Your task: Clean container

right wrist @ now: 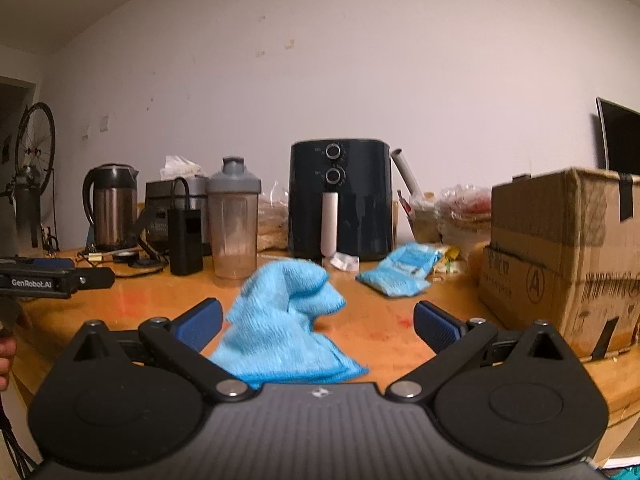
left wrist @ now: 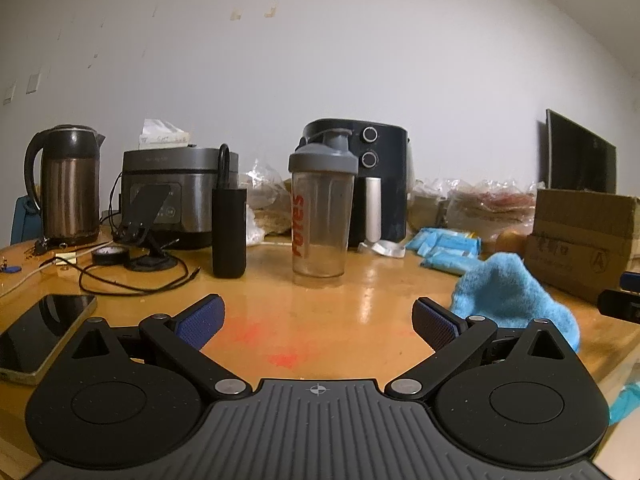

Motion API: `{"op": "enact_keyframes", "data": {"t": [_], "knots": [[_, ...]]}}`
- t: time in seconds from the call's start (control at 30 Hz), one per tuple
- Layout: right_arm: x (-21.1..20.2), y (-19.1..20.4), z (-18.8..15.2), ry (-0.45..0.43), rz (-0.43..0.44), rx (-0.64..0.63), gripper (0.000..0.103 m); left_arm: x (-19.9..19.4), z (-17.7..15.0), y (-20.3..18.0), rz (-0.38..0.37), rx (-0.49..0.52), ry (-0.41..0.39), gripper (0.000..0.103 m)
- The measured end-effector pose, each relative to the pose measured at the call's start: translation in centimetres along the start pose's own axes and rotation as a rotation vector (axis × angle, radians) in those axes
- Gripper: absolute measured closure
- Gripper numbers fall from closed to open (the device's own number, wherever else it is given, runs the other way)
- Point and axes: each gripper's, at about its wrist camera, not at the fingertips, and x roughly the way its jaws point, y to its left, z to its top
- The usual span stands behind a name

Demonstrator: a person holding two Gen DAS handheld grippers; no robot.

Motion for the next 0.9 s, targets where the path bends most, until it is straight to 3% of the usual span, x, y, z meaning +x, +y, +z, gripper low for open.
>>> {"op": "enact_keyframes", "data": {"t": [0.5, 0.9], "knots": [[0.6, -0.8, 3.2, -0.031, -0.026, 0.041, 0.000, -0.1, 2.6, -0.4, -0.003, -0.021, -0.073, 0.000], [0.7, -0.8, 3.8, -0.017, -0.034, 0.033, 0.000, 0.0, 3.5, -0.6, -0.022, -0.026, -0.069, 0.000]]}}
